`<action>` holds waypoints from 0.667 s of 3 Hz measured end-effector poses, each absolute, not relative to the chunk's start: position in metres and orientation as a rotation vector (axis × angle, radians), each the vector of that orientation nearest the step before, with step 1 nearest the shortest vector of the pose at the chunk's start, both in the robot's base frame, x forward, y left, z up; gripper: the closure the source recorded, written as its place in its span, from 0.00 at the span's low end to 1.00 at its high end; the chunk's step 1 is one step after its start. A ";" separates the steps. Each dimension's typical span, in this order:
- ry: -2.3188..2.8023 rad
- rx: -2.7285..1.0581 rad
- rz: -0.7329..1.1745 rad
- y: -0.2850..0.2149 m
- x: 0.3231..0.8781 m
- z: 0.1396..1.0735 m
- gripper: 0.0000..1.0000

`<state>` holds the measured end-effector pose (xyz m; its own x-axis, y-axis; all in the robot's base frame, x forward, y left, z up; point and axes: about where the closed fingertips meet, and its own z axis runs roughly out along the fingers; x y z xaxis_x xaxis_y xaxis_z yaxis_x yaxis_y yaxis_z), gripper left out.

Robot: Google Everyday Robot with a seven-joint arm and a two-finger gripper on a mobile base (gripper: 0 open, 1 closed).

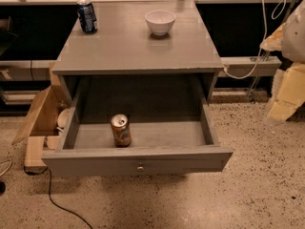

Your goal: Pick orange can from top drawer and place on counter

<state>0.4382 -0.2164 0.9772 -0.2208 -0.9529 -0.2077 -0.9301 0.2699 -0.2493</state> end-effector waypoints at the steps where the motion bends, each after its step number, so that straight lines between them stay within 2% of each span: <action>1: 2.229 -1.723 -0.102 -0.216 0.438 0.977 0.00; 2: 2.228 -1.597 0.094 -0.208 0.439 0.952 0.00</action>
Offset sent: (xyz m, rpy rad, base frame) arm 0.0007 0.0090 -0.0423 0.3616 0.0605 -0.0985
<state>0.4391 -0.2083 0.9524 -0.2699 -0.8956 -0.3537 -0.9221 0.3462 -0.1728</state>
